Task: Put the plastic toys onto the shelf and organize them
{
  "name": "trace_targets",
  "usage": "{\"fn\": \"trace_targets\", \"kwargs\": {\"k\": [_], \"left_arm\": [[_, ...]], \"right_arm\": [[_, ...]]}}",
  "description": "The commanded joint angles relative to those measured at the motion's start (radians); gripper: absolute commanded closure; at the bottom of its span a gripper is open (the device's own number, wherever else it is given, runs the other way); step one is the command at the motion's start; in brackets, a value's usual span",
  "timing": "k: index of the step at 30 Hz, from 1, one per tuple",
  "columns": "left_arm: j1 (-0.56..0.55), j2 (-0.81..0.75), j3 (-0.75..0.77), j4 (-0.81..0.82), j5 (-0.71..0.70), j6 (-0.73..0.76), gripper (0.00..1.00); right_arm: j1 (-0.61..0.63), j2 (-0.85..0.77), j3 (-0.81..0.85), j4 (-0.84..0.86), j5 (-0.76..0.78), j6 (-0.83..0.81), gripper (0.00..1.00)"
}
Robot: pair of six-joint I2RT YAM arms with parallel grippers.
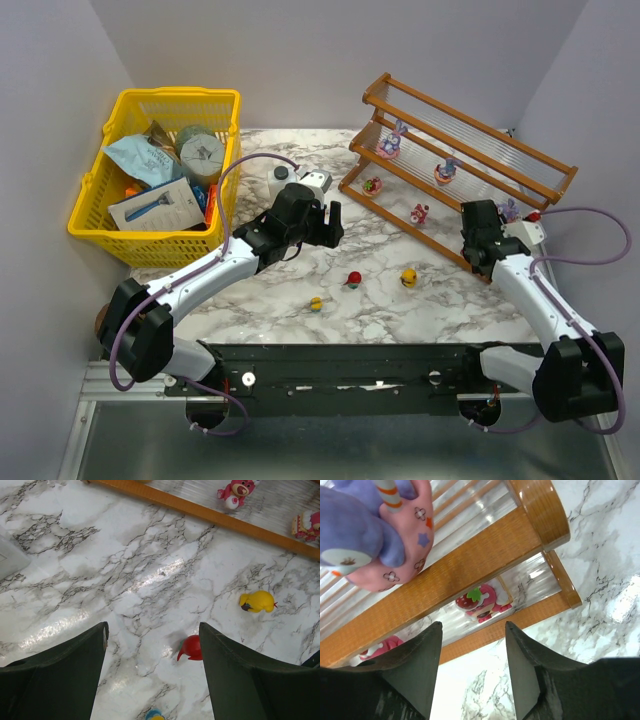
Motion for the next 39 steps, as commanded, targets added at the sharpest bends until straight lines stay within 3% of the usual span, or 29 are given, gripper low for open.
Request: {"fn": "trace_targets", "kwargs": {"k": [1,15,20,27,31,39], "left_arm": [[0.005,0.0,0.002,-0.005,0.009,-0.006,0.18],[0.005,-0.014,-0.013,0.01,0.009,-0.017,0.18],[0.005,-0.014,-0.015,0.015,0.012,-0.017,0.15],[0.005,-0.02,-0.018,0.015,0.01,-0.014,0.06],[0.007,-0.03,-0.019,0.012,0.007,-0.012,0.01],[0.005,-0.043,-0.025,0.009,-0.004,-0.009,0.01]], "right_arm": [[-0.007,-0.041,0.019,-0.01,-0.047,-0.092,0.35],[0.008,-0.192,-0.053,0.045,-0.514,-0.557,0.16],[0.099,-0.236,-0.108,0.041,-0.493,-0.517,0.15],[0.393,-0.135,-0.101,0.005,-0.349,-0.315,0.14],[0.462,-0.047,-0.082,-0.001,-0.309,-0.263,0.15],[0.504,0.062,-0.076,0.005,-0.233,-0.209,0.25]]}}
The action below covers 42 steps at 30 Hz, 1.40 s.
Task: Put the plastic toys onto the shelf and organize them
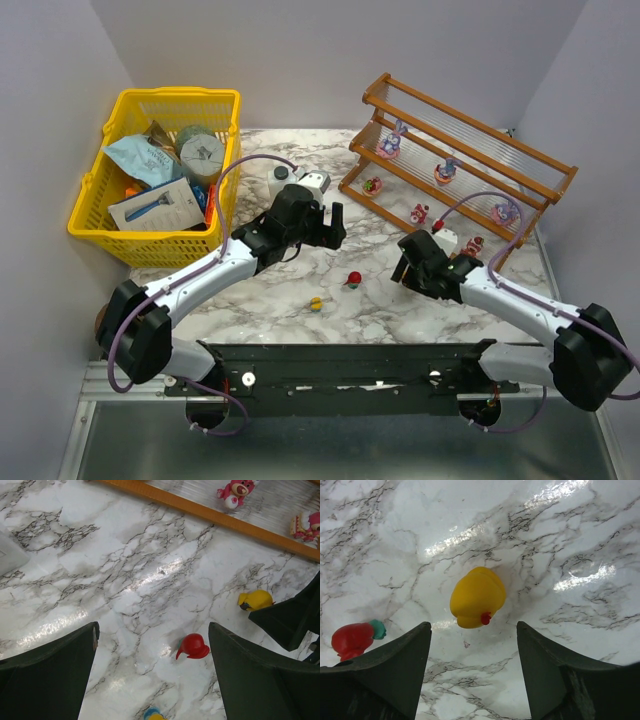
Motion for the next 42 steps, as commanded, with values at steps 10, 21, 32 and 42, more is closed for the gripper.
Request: {"fn": "trace_targets", "kwargs": {"k": [10,21,32,42], "left_arm": [[0.005,-0.034,-0.014,0.008,-0.004,0.006,0.01],[0.005,-0.032,-0.017,0.008,-0.005,0.006,0.01],[0.005,-0.03,-0.017,0.008,-0.002,0.009,0.01],[0.005,-0.029,-0.014,0.008,0.001,0.011,0.01]], "right_arm": [[0.012,0.048,0.014,0.048,0.145,0.024,0.3],[0.017,0.08,0.014,0.085,0.129,0.004,0.49],[0.017,0.108,0.03,0.062,0.128,0.006,0.73],[0.017,0.063,0.163,-0.097,0.129,-0.056,0.99]]}}
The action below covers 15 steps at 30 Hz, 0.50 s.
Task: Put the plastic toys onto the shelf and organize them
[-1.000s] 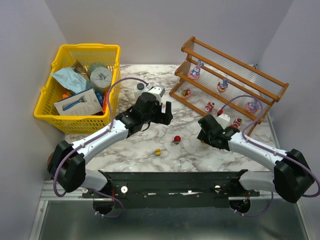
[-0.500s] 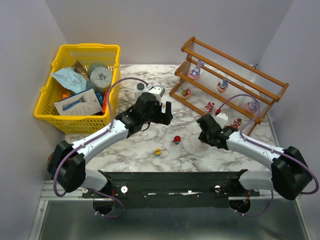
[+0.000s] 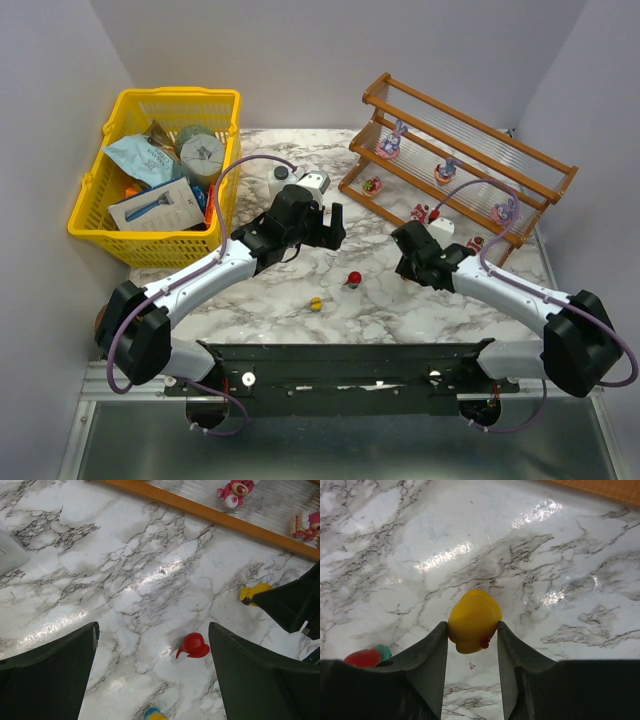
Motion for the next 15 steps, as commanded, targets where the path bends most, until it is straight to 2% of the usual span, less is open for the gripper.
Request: {"fn": "trace_targets", "kwargs": {"k": [1,8,15], "left_arm": [[0.005,-0.021,-0.009,0.006,0.001,0.009,0.01],[0.007,-0.018,-0.007,0.009,0.004,0.009,0.01],[0.005,-0.016,-0.006,0.011,0.013,0.006,0.01]], "right_arm": [[0.007,-0.045,0.124,-0.125,0.036,-0.04,0.99],[0.007,-0.118,0.329,-0.346,0.082,-0.092,0.99],[-0.015,-0.124,0.625,-0.568,0.166,-0.189,0.99]]}}
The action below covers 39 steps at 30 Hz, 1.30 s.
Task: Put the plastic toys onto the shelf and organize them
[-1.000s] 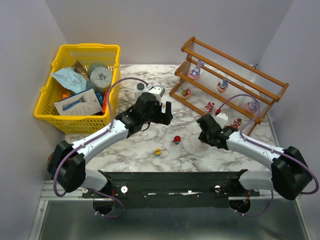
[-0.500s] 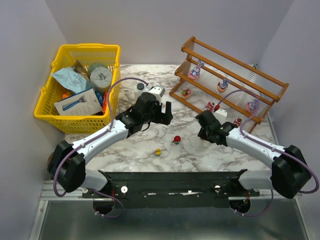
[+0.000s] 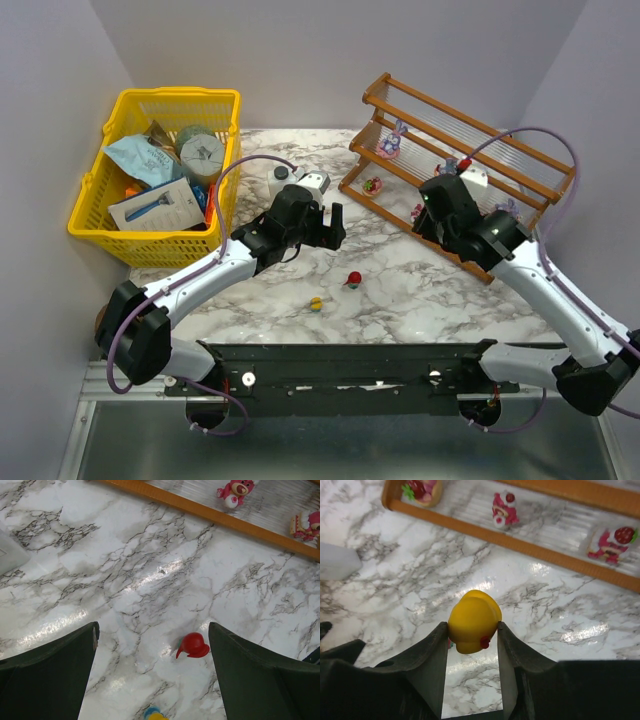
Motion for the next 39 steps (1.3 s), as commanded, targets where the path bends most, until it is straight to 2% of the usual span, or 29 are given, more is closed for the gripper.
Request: {"fn": "trace_targets", "kwargs": {"k": [1,6,12,22,31,39], "left_arm": [[0.005,-0.015,-0.006,0.011,0.014,0.008,0.01],[0.005,-0.021,-0.009,0.012,0.014,0.008,0.01],[0.005,-0.024,-0.012,0.015,0.013,0.008,0.01],[0.007,-0.026,-0.012,0.014,0.013,0.012,0.01],[0.008,-0.029,-0.019,0.012,0.013,0.018,0.01],[0.007,-0.038,-0.029,0.015,0.013,0.023,0.01]], "right_arm": [[-0.05,-0.006,0.184,-0.201,0.087,-0.096,0.99],[-0.214,0.001,0.323,-0.226,0.034,-0.269,0.99],[-0.375,0.045,0.498,-0.244,-0.009,-0.383,0.99],[-0.703,0.178,0.64,-0.282,-0.291,-0.497,0.99],[-0.872,0.281,0.743,-0.315,-0.431,-0.552,0.99],[-0.92,0.393,0.826,-0.341,-0.514,-0.561,0.96]]}}
